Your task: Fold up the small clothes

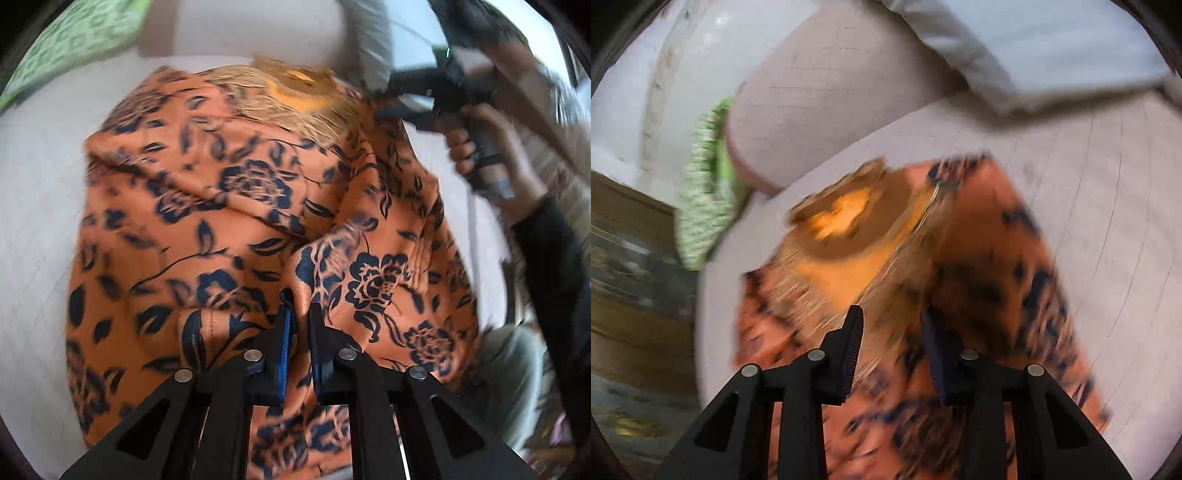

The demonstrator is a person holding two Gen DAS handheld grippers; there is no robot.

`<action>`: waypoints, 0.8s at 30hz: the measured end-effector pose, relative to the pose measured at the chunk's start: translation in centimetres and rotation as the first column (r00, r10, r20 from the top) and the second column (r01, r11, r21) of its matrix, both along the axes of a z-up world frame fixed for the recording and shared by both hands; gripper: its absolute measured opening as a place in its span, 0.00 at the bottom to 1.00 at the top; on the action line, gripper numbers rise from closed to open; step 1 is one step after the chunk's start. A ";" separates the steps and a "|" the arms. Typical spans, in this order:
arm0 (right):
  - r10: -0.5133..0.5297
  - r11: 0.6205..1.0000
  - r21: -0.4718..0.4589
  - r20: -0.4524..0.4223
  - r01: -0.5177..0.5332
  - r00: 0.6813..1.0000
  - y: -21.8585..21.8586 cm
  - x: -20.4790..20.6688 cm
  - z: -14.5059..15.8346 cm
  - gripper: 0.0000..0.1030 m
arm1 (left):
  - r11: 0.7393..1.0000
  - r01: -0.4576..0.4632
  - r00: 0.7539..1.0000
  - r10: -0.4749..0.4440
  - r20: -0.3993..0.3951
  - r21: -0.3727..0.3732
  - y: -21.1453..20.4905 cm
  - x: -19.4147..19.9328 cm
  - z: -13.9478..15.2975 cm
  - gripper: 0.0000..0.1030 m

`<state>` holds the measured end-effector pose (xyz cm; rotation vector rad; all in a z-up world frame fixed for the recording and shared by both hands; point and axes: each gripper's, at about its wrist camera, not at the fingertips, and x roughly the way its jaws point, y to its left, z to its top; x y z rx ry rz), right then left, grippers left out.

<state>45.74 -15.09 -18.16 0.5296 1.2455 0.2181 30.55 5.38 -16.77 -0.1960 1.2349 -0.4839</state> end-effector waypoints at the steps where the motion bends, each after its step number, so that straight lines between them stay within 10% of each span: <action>1: -0.020 0.999 -0.030 -0.006 0.020 1.000 -0.4 0.6 -0.5 0.34 | 0.999 -0.032 0.999 0.031 -0.020 -0.030 1.0 -0.1 -0.1 0.08; 7: -0.019 1.000 0.016 -0.009 0.020 1.000 -1.1 0.4 -2.3 0.34 | 0.973 -0.229 0.957 0.223 -0.187 -0.012 6.3 1.5 -3.5 0.10; 12: 0.009 0.985 0.171 0.169 -0.038 0.986 -1.6 -9.6 3.8 0.57 | 0.980 -0.194 0.976 0.196 -0.093 0.032 6.6 1.1 -1.5 0.43; 16: 0.048 0.975 0.206 0.171 -0.083 0.984 -1.0 -18.7 4.3 0.59 | 0.963 -0.251 0.963 0.259 -0.071 0.097 8.6 0.3 -0.9 0.45; 24: 0.070 0.977 0.191 0.159 -0.100 0.985 1.3 -30.1 0.3 0.59 | 0.944 -0.325 0.942 0.318 -0.107 -0.056 9.7 -4.7 -1.3 0.44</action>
